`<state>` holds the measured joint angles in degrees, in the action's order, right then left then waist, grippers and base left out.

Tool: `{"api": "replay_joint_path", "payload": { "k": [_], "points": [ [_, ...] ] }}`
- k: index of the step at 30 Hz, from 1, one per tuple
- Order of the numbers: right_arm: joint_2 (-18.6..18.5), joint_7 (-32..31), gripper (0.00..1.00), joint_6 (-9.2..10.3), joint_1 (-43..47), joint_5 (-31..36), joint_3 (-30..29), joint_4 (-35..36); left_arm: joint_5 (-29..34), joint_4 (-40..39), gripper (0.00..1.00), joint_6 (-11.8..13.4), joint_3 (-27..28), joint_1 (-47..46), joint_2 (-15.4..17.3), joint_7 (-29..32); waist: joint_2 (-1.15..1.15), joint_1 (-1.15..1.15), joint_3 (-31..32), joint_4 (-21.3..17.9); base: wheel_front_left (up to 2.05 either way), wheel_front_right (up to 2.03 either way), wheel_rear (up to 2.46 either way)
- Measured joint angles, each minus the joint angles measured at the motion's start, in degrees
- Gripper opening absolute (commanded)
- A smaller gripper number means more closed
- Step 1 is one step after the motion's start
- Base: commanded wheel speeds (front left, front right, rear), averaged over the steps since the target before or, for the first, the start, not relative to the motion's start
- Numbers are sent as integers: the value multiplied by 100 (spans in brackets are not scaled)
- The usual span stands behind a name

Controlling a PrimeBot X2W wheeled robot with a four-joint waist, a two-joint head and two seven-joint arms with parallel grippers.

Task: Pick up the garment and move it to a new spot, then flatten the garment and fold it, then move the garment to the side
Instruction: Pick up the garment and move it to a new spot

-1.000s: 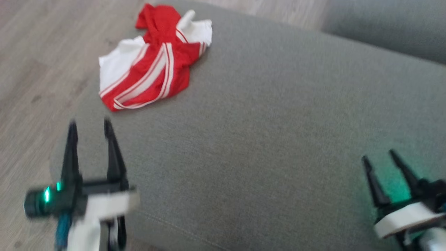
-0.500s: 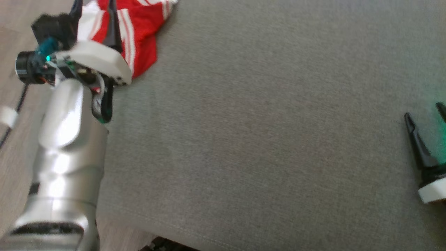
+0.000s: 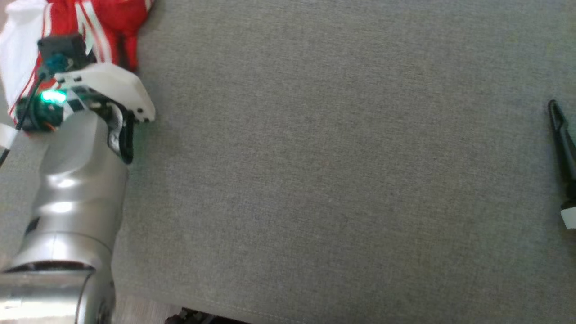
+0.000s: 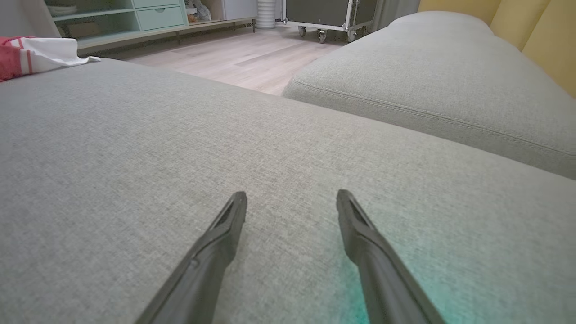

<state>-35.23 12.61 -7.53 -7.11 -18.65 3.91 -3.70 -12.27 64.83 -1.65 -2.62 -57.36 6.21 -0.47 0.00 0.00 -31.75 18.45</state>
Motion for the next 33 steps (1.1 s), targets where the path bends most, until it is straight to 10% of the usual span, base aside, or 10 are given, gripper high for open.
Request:
{"api": "replay_joint_path", "payload": {
  "k": [5,15,33],
  "points": [
    [199,59,100,0,-74,1,141,-308,256,-5,0,-11,-229,-338,234,-1058,0,0,224,-79,0,0,0],
    [1287,162,100,0,-111,-3,889,-1198,509,-737,0,-399,-691,-758,522,-1321,0,-1,1350,-458,0,0,0],
    [2103,176,100,0,537,110,655,-789,-402,-4014,0,-593,-2243,-152,515,199,0,-1,2532,-2737,0,0,0]
  ]
}}
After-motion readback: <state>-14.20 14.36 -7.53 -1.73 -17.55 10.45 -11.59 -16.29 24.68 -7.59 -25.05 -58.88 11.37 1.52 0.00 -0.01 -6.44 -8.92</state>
